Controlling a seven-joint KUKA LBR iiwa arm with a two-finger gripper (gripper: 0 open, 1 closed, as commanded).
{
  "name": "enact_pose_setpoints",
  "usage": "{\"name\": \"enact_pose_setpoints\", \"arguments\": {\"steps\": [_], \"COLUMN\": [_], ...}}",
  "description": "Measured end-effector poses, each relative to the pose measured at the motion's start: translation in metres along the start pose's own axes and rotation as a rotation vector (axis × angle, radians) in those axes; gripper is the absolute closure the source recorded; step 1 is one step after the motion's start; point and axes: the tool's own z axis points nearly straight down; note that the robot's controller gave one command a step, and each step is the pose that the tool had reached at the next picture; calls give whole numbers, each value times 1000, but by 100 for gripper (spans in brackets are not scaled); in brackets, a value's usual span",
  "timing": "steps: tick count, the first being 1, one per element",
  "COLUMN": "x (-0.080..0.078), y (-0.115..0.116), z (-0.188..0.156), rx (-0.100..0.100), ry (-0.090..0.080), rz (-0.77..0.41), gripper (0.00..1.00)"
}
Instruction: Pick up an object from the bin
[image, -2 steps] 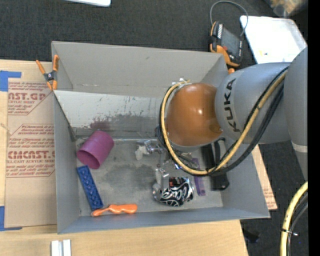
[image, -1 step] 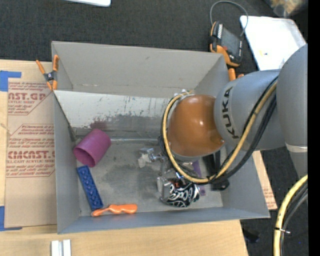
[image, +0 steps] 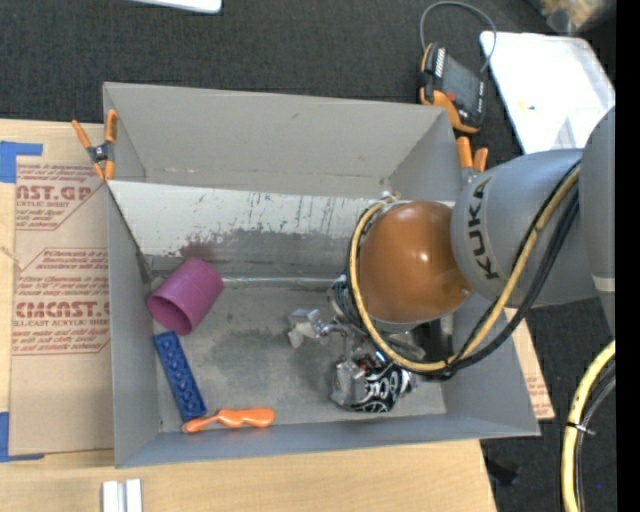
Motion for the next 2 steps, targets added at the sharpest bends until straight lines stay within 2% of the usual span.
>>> {"name": "enact_pose_setpoints", "arguments": {"steps": [1,2], "x": [-2,13], "y": [-29,-52], "z": [-8,1], "rx": [-3,-6], "ry": [-1,0], "rz": [162,48], "gripper": [0,0]}}
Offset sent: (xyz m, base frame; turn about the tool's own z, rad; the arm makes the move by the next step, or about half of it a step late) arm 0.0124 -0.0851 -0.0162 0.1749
